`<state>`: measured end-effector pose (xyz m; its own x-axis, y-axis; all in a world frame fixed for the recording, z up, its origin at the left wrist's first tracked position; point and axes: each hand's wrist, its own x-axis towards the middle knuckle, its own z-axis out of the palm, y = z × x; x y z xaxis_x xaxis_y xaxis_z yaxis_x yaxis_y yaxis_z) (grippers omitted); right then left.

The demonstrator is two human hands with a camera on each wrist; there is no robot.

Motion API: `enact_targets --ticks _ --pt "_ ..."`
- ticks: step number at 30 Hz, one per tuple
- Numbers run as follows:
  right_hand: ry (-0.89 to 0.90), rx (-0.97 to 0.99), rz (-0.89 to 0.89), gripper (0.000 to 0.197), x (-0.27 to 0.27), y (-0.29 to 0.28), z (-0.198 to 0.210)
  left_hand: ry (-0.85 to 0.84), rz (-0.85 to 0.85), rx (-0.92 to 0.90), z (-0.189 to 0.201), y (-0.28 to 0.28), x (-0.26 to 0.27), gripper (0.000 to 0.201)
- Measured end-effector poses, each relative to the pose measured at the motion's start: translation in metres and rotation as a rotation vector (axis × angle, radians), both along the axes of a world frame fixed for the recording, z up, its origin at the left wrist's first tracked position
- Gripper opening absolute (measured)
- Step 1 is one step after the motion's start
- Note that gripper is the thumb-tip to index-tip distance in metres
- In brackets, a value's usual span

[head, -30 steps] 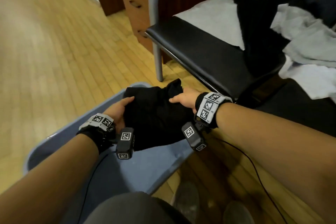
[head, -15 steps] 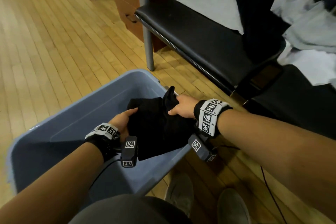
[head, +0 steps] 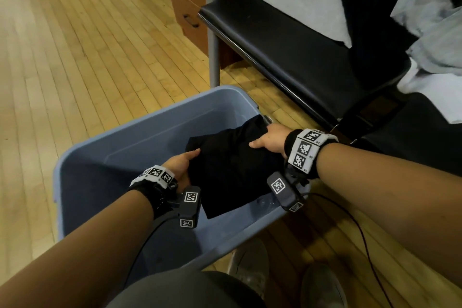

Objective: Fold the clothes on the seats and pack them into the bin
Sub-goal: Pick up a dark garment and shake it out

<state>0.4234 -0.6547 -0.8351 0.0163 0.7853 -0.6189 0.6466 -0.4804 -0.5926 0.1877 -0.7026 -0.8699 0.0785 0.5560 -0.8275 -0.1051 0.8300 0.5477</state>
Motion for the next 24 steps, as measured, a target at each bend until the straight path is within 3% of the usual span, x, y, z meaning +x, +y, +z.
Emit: enact_targets --ticks 3,8,10,12,15,20,24 --pt "-0.148 0.010 0.104 0.075 -0.016 0.016 -0.007 0.056 0.002 0.007 -0.011 0.011 -0.013 0.039" --pt "-0.259 -0.028 0.195 0.060 -0.026 0.027 -0.015 0.194 -0.042 -0.019 -0.017 0.021 -0.029 0.040" --pt "-0.260 -0.058 0.198 0.071 -0.024 0.024 -0.012 0.273 -0.040 -0.041 -0.022 0.030 -0.043 0.057" --pt "-0.147 -0.088 0.131 0.075 -0.022 0.023 -0.005 0.308 0.007 -0.005 -0.012 0.037 -0.053 0.057" --pt "0.076 -0.110 -0.044 0.063 -0.013 0.019 0.020 0.283 0.027 0.058 0.022 0.041 -0.047 0.043" --pt "0.228 0.006 -0.133 0.026 0.013 -0.006 0.101 0.219 -0.086 0.213 0.101 0.045 -0.002 0.032" --pt "0.245 0.133 -0.201 0.026 0.049 -0.037 0.164 0.151 -0.209 0.356 0.166 0.043 0.046 0.031"
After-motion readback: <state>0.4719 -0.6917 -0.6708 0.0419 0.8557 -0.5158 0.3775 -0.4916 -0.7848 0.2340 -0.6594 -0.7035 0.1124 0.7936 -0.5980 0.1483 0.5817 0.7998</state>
